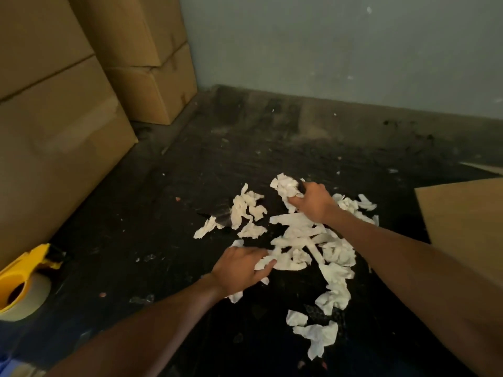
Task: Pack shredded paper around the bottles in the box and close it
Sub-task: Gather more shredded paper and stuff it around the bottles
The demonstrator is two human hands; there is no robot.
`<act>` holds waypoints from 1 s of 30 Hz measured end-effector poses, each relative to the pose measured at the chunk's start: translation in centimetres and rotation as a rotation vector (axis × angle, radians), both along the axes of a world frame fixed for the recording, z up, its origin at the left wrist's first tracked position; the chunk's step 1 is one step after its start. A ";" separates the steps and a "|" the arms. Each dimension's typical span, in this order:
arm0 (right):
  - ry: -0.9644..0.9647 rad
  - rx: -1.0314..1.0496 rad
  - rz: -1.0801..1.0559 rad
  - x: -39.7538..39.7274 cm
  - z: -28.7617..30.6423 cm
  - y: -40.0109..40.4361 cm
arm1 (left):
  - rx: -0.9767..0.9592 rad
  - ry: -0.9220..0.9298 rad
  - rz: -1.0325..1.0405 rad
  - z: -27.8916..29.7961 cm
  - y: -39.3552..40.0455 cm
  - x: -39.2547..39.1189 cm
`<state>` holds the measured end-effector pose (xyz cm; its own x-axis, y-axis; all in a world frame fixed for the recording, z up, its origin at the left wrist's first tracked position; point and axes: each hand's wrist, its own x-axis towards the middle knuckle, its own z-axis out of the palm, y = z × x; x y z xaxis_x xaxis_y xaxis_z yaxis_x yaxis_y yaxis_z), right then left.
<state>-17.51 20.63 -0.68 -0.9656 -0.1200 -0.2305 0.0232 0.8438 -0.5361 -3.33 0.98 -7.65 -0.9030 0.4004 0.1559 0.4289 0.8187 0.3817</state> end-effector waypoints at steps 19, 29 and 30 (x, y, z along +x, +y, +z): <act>0.328 0.009 -0.145 8.4 18.1 9.6 | 0.038 0.271 0.306 17.4 0.1 2.7; 0.404 0.055 -0.255 16.8 21.3 16.0 | 0.087 0.347 0.258 21.4 4.3 7.1; 0.412 0.061 -0.272 17.4 21.7 17.0 | 0.097 0.348 0.244 21.8 5.2 7.3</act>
<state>-0.09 37.62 21.03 -0.9723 0.1508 0.1785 0.0432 0.8669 -0.4966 3.95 6.15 14.10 -0.8562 0.1498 0.4945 0.3437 0.8797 0.3287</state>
